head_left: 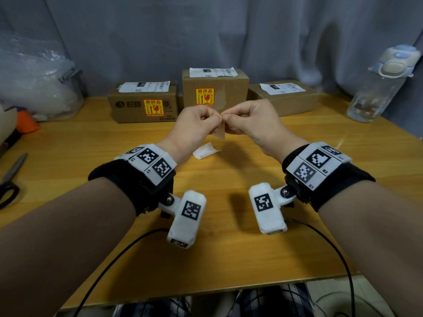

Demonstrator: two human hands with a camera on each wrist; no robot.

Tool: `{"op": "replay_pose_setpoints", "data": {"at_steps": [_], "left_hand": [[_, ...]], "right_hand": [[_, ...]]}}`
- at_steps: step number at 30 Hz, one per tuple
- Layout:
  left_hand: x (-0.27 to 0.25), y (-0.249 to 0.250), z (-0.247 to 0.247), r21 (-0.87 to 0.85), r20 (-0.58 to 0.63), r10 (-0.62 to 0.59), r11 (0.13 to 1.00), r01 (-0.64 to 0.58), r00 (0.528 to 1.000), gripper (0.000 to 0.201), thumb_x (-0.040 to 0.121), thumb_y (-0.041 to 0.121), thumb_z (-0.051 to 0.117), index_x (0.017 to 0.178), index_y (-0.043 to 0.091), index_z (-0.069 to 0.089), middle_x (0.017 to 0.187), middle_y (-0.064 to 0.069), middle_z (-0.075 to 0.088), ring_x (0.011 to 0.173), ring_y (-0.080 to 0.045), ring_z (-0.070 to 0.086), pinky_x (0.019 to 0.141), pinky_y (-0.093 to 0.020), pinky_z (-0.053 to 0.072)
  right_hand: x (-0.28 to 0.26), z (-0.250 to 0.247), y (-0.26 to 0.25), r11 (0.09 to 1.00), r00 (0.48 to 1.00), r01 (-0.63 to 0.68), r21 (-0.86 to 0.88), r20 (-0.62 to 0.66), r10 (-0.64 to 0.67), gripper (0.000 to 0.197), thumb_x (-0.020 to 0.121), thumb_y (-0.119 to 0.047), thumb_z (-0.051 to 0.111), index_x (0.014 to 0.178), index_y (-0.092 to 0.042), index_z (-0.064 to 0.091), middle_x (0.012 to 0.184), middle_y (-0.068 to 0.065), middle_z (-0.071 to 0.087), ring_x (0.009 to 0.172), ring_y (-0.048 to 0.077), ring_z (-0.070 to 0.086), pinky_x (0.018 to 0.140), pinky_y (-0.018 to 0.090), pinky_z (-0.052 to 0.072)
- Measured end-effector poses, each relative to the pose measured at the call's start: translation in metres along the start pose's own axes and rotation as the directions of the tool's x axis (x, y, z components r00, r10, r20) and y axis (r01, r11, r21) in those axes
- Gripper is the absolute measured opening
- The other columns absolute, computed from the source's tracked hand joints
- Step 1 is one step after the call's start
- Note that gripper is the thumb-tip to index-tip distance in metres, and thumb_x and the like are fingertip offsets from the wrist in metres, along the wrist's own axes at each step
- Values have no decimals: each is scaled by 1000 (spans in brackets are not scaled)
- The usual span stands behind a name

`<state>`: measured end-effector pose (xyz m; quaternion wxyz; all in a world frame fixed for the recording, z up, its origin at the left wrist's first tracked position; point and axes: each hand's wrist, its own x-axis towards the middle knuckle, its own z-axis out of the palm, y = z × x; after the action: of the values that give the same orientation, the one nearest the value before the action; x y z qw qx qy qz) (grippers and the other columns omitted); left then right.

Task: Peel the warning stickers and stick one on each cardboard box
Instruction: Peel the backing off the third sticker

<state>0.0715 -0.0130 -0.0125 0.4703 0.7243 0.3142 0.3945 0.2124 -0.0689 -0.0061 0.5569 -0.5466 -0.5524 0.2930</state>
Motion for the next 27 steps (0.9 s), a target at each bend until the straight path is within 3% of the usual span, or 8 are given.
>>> {"op": "replay_pose_setpoints", "data": {"at_steps": [3,9,15,17,22,25,27], "left_hand": [[-1,2,0,21,-6,11,1000,-11,1000,8,87,9,57,81,8,62,75,-5,61,71,-12,56,73,-24,50],[-2,5,0,114,21,54,992,-56,998,4,85,6,58,83,6,61,75,-2,58,74,-16,54,75,-28,48],[-1,2,1,95,40,30,995,-34,999,6,83,5,57,79,8,61,72,0,60,73,-12,55,76,-29,49],[-1,1,1,52,43,5,999,-8,999,5,83,4,57,81,5,60,70,0,59,68,-10,55,73,-24,49],[-3,4,0,-70,92,-42,996,49,995,10,84,-1,51,78,4,57,63,-5,56,58,-11,53,63,-20,49],[-3,6,-2,-107,107,-58,992,69,993,14,84,-2,50,74,6,56,64,-4,54,57,-10,52,62,-19,48],[-3,6,-3,-90,107,-56,994,66,993,11,85,0,51,77,5,56,66,-2,54,59,-7,52,63,-16,48]], "right_hand": [[-2,0,-2,1000,1000,-17,17,12,17,9,83,-3,66,80,-8,73,71,6,71,67,12,68,71,29,58],[-3,-1,-2,998,998,-58,31,16,57,15,82,-1,66,72,-10,72,67,7,69,70,21,66,77,41,59],[-4,2,-3,998,999,-44,-34,0,44,9,81,2,62,75,1,68,62,8,64,57,12,63,69,34,60],[-4,3,-3,997,998,-62,-41,13,63,9,82,2,60,75,2,65,63,10,62,57,13,63,68,34,59],[-5,3,-2,991,989,-132,25,69,130,15,87,-1,56,75,-2,64,59,3,66,59,14,65,72,37,60],[-5,2,-6,977,980,-187,99,91,179,15,89,-3,54,80,2,65,58,4,66,65,17,66,76,39,60],[-6,-1,-8,972,974,-214,98,98,204,18,90,-8,56,84,5,66,66,9,68,73,23,68,76,39,60]]}}
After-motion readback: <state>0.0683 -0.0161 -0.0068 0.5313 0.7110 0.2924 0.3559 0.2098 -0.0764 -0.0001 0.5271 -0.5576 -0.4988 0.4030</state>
